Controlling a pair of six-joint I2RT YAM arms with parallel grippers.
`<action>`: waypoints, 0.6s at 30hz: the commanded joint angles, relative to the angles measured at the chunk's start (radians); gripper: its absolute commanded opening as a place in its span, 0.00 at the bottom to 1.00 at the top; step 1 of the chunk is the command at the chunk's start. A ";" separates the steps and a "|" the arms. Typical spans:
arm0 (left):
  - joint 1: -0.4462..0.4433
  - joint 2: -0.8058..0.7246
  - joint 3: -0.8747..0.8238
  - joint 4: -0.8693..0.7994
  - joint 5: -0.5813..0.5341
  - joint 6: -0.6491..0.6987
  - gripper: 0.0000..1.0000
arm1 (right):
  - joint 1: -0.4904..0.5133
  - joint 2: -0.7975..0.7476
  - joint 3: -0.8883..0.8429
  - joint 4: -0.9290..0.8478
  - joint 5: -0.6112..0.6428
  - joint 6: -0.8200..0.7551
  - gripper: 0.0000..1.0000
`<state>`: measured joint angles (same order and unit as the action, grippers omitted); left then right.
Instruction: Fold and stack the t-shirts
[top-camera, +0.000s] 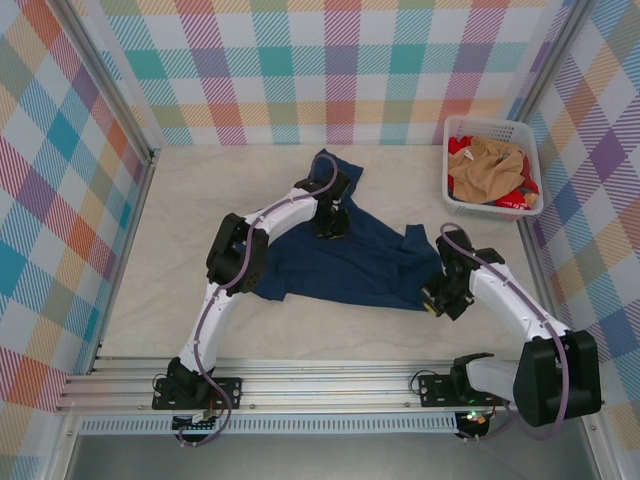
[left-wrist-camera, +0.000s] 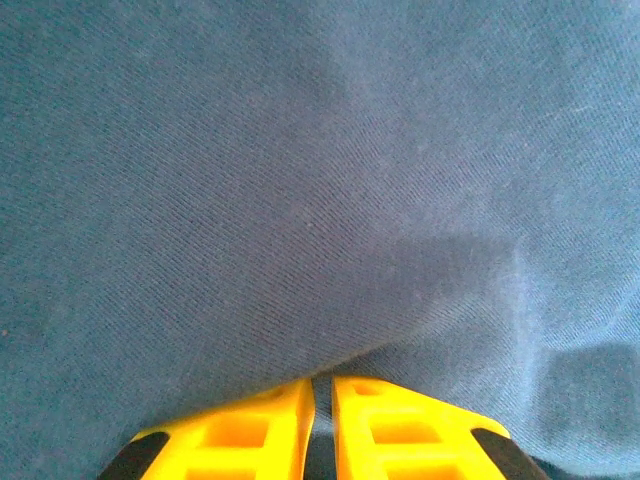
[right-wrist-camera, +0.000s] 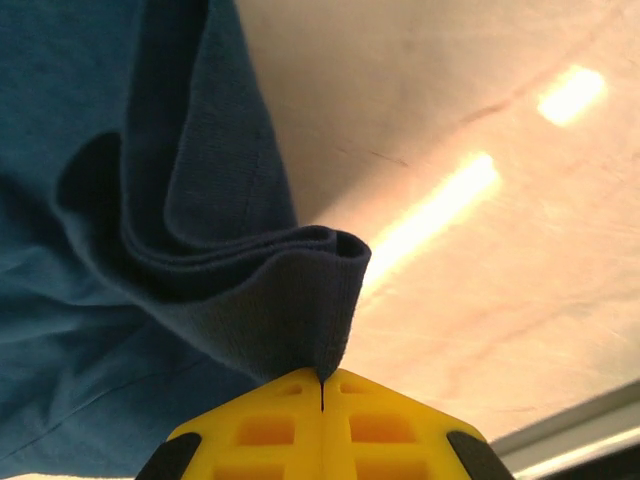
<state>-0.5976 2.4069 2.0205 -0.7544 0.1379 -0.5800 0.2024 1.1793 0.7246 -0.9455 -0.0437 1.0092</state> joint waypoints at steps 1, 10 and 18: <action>0.031 0.066 -0.004 -0.065 -0.058 0.002 0.16 | -0.005 -0.056 -0.033 -0.089 -0.028 0.017 0.00; 0.105 0.062 0.057 -0.065 -0.038 -0.015 0.16 | -0.003 -0.129 0.051 -0.214 0.004 0.076 0.23; 0.166 -0.129 0.052 -0.038 -0.090 0.015 0.40 | 0.049 0.042 0.166 0.162 -0.013 -0.134 0.30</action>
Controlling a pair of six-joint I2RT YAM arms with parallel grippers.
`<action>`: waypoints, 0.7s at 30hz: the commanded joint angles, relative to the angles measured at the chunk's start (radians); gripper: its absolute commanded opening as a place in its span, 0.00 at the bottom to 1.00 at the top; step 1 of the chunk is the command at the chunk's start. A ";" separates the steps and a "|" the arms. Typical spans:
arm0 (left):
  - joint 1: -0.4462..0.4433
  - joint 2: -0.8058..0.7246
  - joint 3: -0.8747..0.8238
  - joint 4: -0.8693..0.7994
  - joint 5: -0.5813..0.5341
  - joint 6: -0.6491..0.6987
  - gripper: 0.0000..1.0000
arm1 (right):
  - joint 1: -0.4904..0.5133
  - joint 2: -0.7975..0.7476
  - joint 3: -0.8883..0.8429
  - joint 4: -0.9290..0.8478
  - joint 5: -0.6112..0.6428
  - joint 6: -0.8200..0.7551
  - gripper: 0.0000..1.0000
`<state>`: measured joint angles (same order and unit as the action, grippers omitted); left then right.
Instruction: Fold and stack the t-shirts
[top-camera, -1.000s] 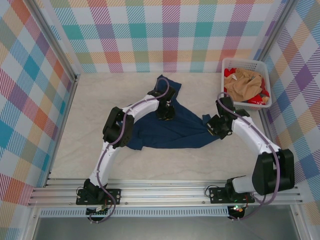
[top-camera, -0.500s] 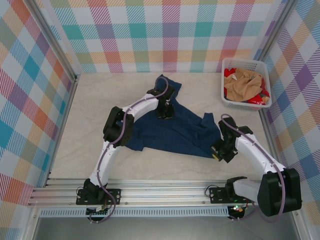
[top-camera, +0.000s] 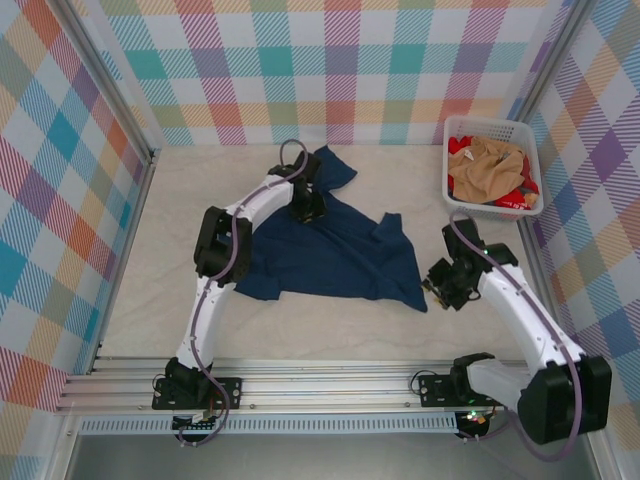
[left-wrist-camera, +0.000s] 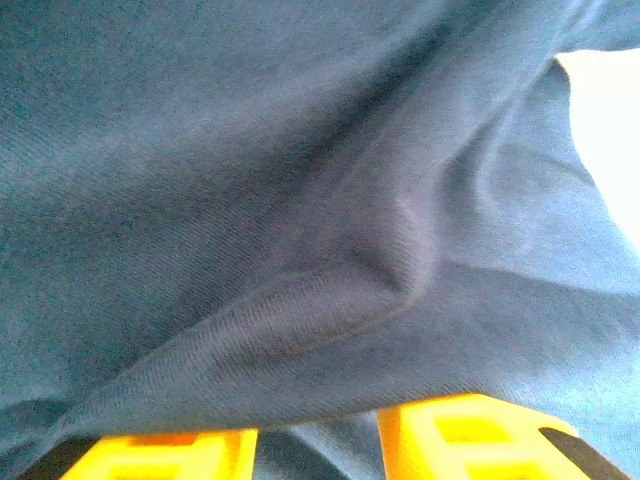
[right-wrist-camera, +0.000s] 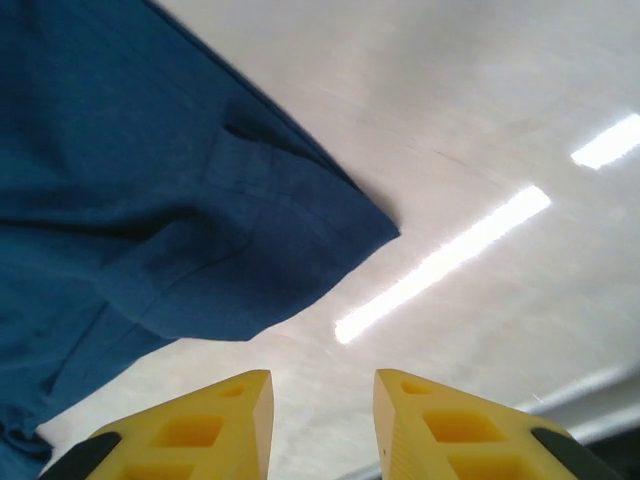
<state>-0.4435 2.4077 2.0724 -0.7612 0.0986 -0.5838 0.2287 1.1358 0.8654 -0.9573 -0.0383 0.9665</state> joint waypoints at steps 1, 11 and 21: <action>0.015 -0.166 -0.028 -0.037 -0.054 0.021 0.41 | 0.032 0.136 0.042 0.223 -0.032 -0.099 0.29; 0.101 -0.384 -0.427 -0.019 -0.002 0.034 0.39 | 0.046 0.494 0.267 0.142 0.091 -0.028 0.30; 0.102 -0.529 -0.602 -0.020 -0.014 0.052 0.39 | -0.005 0.492 0.140 0.170 -0.024 0.145 0.36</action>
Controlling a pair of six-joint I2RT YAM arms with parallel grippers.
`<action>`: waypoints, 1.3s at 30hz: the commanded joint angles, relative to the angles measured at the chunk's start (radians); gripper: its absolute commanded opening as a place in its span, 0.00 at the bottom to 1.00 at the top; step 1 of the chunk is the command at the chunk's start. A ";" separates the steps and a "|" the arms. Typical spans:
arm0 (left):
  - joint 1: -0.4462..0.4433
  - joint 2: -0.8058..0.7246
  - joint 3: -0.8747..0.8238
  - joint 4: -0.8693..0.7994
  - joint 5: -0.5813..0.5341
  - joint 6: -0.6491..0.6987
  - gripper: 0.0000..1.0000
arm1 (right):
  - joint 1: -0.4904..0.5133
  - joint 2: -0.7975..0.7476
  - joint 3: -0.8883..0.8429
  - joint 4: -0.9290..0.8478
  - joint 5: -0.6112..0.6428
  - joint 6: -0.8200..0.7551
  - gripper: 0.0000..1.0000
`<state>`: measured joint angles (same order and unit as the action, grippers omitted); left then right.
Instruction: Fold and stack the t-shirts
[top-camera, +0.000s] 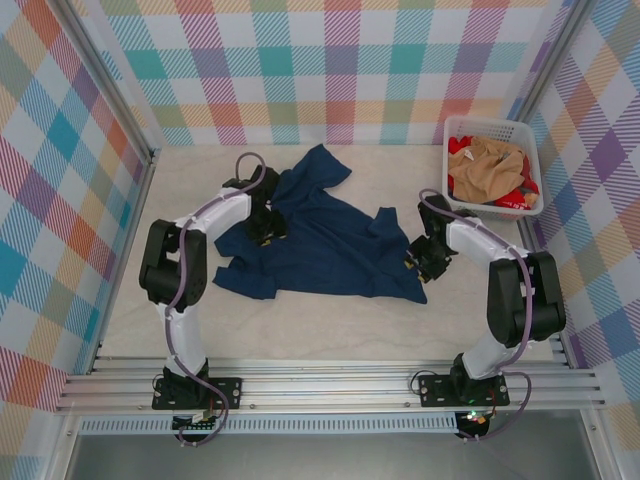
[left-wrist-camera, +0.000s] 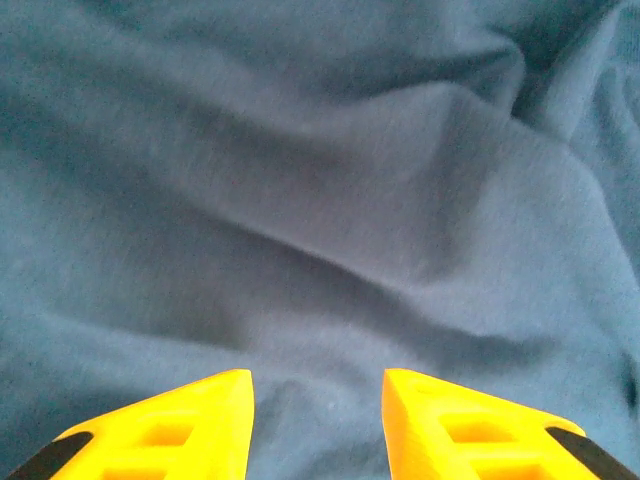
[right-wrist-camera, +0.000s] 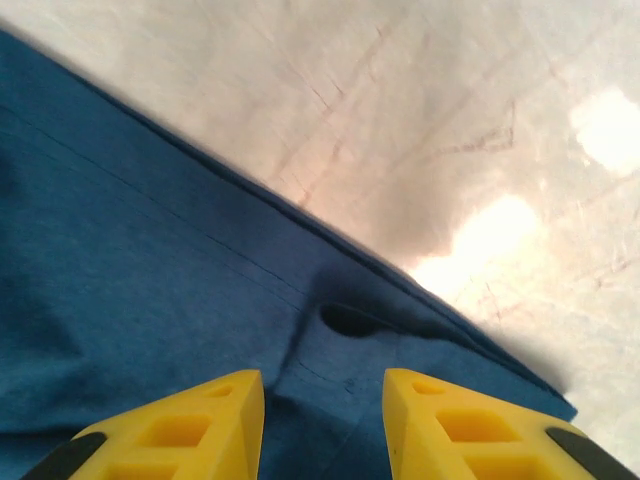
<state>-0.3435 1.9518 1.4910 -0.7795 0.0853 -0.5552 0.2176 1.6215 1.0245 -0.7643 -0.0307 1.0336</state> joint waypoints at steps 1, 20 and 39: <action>0.003 -0.079 -0.030 -0.003 0.002 0.027 0.39 | 0.005 0.004 -0.027 -0.018 -0.025 0.087 0.36; 0.005 -0.165 -0.069 -0.035 -0.011 0.032 0.38 | -0.021 0.058 -0.074 0.058 -0.033 0.072 0.22; 0.005 -0.187 -0.103 -0.039 -0.023 0.009 0.37 | -0.021 -0.151 -0.002 -0.114 0.013 0.037 0.02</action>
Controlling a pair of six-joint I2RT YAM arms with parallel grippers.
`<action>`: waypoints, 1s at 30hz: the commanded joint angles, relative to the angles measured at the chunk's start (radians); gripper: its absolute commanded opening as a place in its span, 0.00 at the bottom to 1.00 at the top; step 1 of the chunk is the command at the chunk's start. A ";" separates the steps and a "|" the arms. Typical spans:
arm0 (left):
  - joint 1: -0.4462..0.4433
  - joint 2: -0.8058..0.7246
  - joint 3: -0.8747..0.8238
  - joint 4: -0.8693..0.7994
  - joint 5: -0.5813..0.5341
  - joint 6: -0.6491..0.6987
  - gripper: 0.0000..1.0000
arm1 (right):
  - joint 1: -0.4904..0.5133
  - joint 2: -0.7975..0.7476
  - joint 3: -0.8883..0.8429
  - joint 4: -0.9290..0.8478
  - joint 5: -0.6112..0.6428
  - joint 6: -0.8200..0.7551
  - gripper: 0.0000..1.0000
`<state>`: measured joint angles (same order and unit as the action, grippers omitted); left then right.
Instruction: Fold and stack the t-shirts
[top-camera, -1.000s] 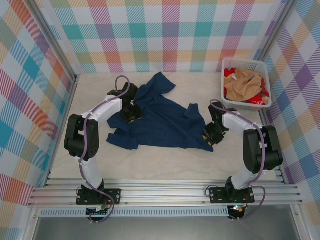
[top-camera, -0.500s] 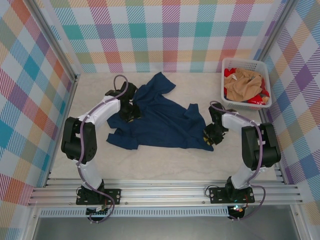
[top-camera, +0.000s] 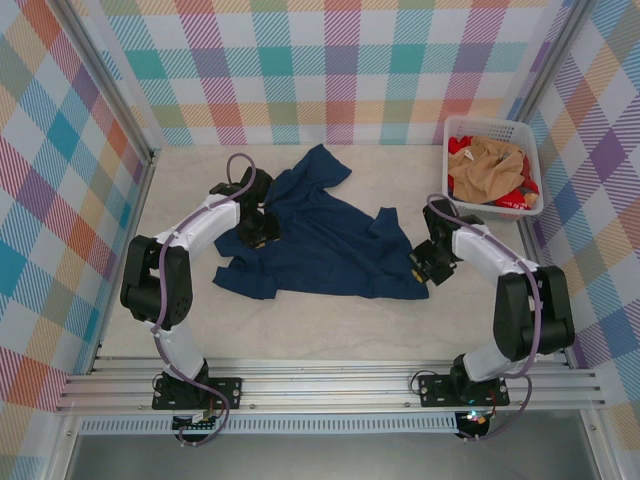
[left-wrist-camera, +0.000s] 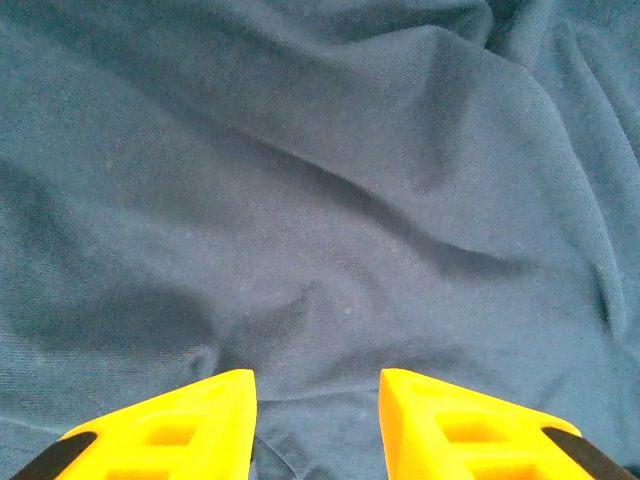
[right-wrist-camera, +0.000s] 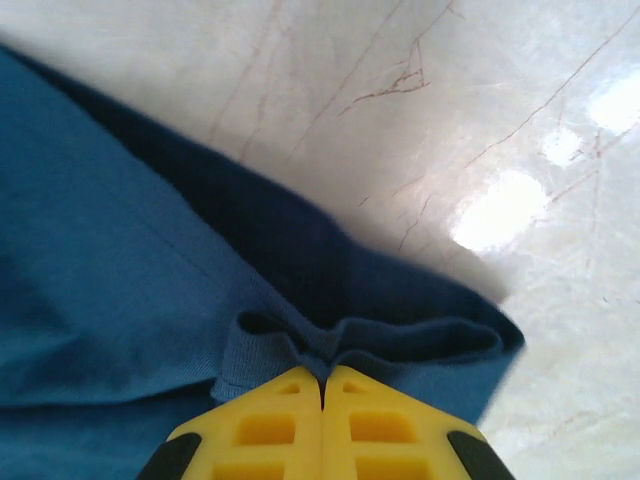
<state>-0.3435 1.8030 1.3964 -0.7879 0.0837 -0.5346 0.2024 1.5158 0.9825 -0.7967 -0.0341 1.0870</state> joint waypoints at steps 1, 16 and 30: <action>0.005 -0.043 -0.007 -0.038 -0.028 -0.015 0.37 | -0.004 -0.060 0.048 -0.099 0.022 -0.020 0.01; 0.011 -0.107 -0.046 -0.070 -0.009 -0.080 0.40 | -0.006 -0.186 0.047 -0.221 0.042 -0.107 0.03; 0.001 -0.088 -0.033 -0.063 0.016 -0.085 0.39 | -0.006 -0.394 -0.255 -0.221 -0.072 0.024 0.11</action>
<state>-0.3386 1.7153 1.3586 -0.8368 0.0883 -0.6140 0.2024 1.1603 0.7498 -0.9829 -0.0757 1.0615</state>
